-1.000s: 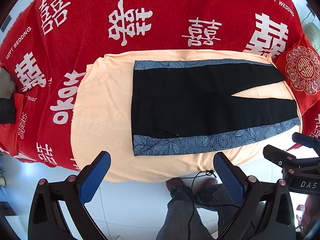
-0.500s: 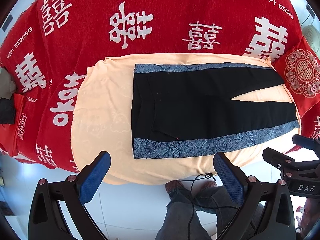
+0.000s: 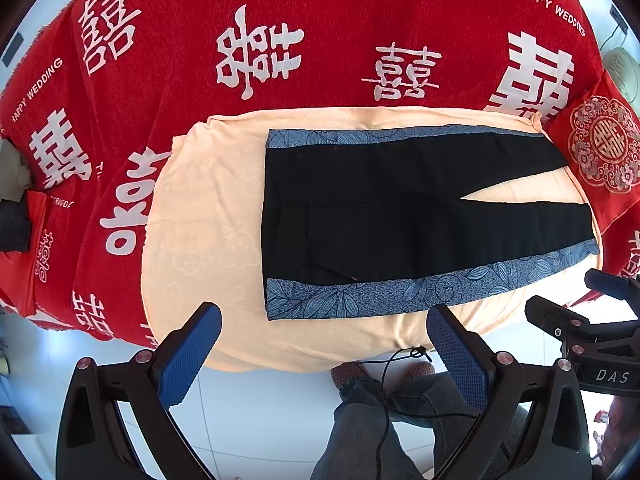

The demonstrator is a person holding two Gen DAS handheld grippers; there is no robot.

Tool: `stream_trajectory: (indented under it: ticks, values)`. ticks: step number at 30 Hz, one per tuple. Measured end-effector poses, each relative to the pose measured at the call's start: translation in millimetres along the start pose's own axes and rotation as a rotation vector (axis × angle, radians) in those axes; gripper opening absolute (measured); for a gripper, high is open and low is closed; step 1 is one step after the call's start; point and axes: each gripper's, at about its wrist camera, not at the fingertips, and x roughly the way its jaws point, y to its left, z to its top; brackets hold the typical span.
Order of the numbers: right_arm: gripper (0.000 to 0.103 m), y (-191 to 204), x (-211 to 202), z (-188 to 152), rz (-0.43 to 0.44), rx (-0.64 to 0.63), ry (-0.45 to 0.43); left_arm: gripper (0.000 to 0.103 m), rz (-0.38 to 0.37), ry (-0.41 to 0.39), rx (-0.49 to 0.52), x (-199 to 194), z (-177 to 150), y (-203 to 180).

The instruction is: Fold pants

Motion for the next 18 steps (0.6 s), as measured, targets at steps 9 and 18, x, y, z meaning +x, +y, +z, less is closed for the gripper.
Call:
stream_trajectory:
  ticks: [9, 18]
  values:
    - [0.103, -2, 3, -2, -0.007, 0.014, 0.007, 0.103, -0.002, 0.006, -0.002, 3, -2, -3]
    - [0.103, -13, 15, -3, -0.013, 0.045, 0.036, 0.103, -0.042, 0.038, -0.017, 19, -7, -6]
